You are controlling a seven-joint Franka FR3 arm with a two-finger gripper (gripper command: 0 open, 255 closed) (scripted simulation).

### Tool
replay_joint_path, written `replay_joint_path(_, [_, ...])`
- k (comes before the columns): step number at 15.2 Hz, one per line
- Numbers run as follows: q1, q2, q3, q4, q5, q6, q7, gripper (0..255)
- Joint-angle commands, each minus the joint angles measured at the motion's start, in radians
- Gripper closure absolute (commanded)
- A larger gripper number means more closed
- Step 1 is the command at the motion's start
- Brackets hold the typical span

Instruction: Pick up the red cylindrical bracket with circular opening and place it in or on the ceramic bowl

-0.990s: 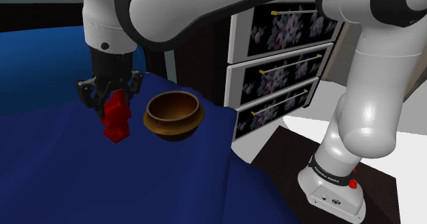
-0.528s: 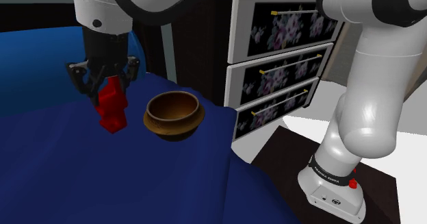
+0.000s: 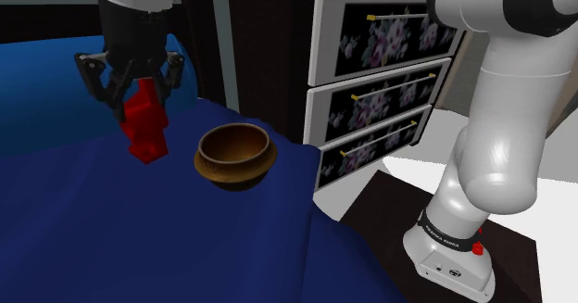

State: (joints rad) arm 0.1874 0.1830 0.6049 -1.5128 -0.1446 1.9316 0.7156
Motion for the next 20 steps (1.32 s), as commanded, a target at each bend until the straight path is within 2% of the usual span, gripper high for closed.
replay_joint_path(1, [0.003,0.005,0.000,0.033,-0.002,-0.029,-0.001,255])
replay_joint_path(14, [0.048,0.073,0.006,0.286,-0.045,-0.225,0.009,255])
replay_joint_path(17, [-0.038,-0.100,0.002,0.089,0.070,-0.170,-0.051,255])
replay_joint_path(20, [-0.085,-0.260,-0.030,-0.069,0.179,-0.144,-0.124,255])
